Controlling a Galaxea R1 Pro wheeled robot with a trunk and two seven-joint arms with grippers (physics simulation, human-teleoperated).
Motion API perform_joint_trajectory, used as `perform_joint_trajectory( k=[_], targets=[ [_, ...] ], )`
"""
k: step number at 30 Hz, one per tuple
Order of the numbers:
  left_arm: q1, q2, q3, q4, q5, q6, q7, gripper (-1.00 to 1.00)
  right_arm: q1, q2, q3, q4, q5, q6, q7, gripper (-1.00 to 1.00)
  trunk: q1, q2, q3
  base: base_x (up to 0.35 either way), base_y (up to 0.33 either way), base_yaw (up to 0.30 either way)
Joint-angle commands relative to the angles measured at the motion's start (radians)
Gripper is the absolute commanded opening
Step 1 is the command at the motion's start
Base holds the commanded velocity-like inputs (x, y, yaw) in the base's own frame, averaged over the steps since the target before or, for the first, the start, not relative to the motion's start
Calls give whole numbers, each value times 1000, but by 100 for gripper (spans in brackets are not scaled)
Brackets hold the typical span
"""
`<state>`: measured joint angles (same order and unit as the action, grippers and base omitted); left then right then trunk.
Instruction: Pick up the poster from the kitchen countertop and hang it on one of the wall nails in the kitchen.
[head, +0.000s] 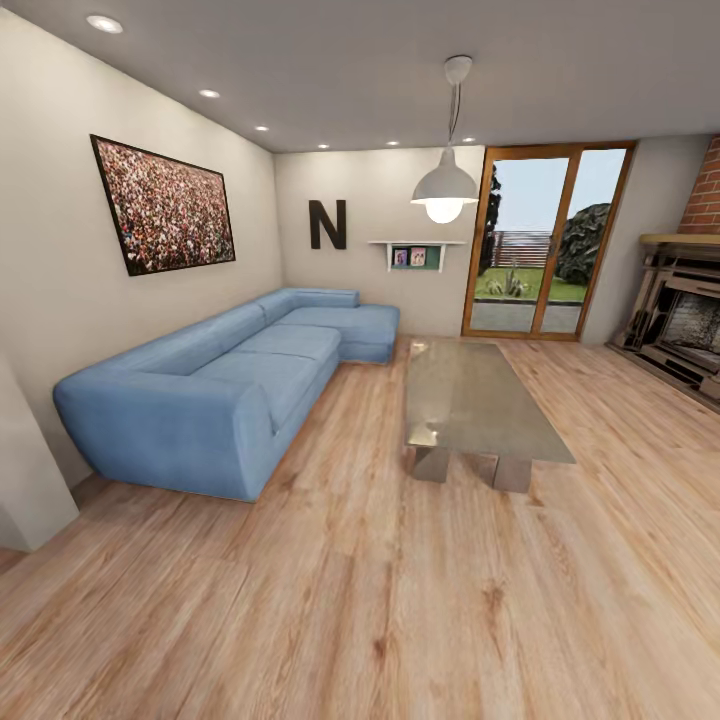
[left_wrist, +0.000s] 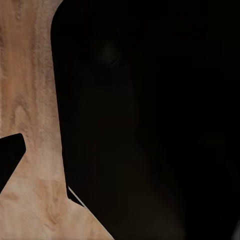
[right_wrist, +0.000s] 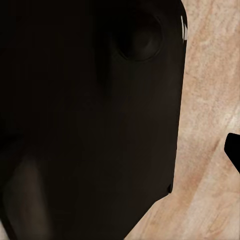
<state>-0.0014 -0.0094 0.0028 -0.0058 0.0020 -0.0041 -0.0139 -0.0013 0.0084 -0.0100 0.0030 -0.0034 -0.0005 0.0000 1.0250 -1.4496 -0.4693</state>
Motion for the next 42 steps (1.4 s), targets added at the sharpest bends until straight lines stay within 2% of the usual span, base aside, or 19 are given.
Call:
perform_joint_trajectory(
  k=[1, 8, 13, 14, 22, 26, 31, 32, 37, 42],
  targets=[
    [0, 0, 0, 0, 0, 0, -1, 100, 0, 0, -1, 0, 0, 0, 0, 100, 0, 0, -1, 0, 0, 0],
    [34, -34, 3, -34, -7, 1, 2, 100, -35, -25, 0, -30, 0, -29, 0, 100, 0, 0, -1, 0, 0, 0],
    [62, -17, 3, -61, -8, 1, 3, 100, -54, -48, 0, -59, 1, -57, -1, 100, 0, 0, -1, 0, 0, 0],
    [126, -13, 4, -592, -8, 2, 3, 100, -55, -60, 0, -302, 2, -264, -1, 100, 0, 0, -1, 0, 0, 0],
    [129, -5, 6, -874, -21, 4, 4, 100, -57, -75, -2, -527, 3, -275, -4, 100, 0, 0, -1, 0, 0, 0],
    [129, -5, 9, -901, -29, 2, 5, 100, -57, -75, -2, -550, 4, -276, -4, 100, 0, 0, -1, 0, 0, 0],
    [129, -2, 14, -905, -31, -55, 5, 100, -56, -75, -1, -555, 3, -275, -4, 100, 0, 0, -1, 0, 0, 0],
    [129, 3, 9, -892, -28, -86, 4, 100, -56, -74, 0, -554, 3, -275, -4, 100, 0, 0, -1, 0, 0, 0],
    [129, 3, 11, -836, -23, -95, 2, 100, -54, -74, -3, -505, 2, -276, -5, 100, 0, 0, -1, 0, 0, -67],
    [129, 3, 10, -818, -23, -96, 2, 100, -54, -74, -50, -491, 2, -276, -5, 100, 0, 0, -1, 0, 0, -235]
  ],
)
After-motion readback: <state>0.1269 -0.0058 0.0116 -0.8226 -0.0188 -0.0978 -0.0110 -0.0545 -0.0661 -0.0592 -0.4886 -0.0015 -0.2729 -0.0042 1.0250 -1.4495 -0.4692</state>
